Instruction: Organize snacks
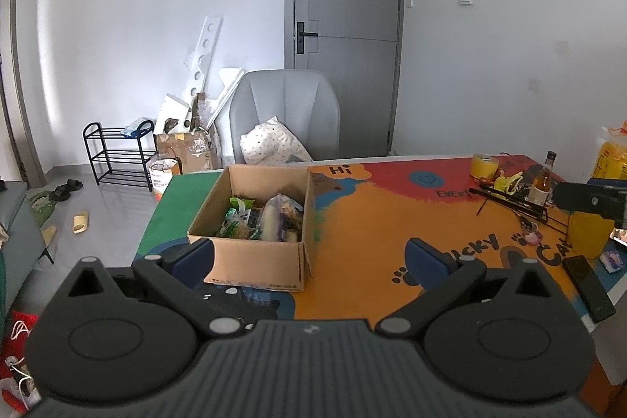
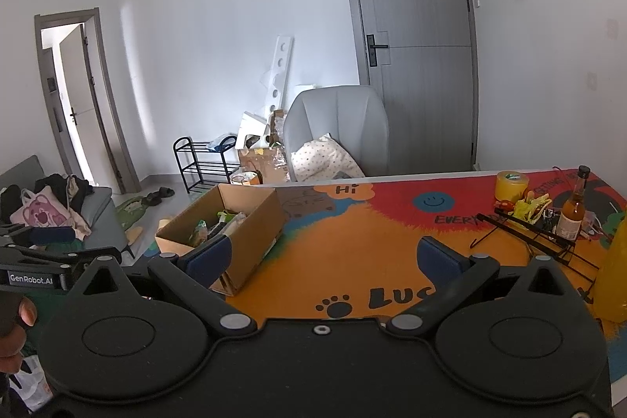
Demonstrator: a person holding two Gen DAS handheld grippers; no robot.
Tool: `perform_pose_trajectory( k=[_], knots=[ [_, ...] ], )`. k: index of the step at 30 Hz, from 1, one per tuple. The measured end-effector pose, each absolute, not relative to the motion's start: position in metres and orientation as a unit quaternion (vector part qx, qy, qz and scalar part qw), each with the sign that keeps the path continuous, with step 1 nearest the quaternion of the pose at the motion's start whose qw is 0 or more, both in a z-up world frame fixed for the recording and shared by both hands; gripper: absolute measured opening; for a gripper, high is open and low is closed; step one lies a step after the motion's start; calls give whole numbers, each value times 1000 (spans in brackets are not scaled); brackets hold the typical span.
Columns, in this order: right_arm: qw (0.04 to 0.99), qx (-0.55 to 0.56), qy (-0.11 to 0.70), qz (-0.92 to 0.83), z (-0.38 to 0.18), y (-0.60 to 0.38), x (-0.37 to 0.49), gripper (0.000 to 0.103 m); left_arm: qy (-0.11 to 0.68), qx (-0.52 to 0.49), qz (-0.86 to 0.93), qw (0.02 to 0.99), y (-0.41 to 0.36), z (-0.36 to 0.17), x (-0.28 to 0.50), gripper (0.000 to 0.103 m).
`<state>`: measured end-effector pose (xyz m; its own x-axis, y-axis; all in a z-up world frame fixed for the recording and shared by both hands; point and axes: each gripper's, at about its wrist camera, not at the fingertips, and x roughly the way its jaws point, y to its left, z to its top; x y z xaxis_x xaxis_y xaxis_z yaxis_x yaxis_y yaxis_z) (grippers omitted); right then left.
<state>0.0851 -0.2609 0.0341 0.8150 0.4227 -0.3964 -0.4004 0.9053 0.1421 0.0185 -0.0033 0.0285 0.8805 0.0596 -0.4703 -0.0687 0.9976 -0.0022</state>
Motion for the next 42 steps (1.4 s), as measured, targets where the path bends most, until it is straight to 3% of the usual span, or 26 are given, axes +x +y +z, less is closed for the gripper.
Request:
perform_pose_trajectory(
  k=[42],
  knots=[
    [950, 28, 222, 217, 34, -262, 88, 103, 241, -8, 32, 970, -4, 27, 19, 103]
  ],
)
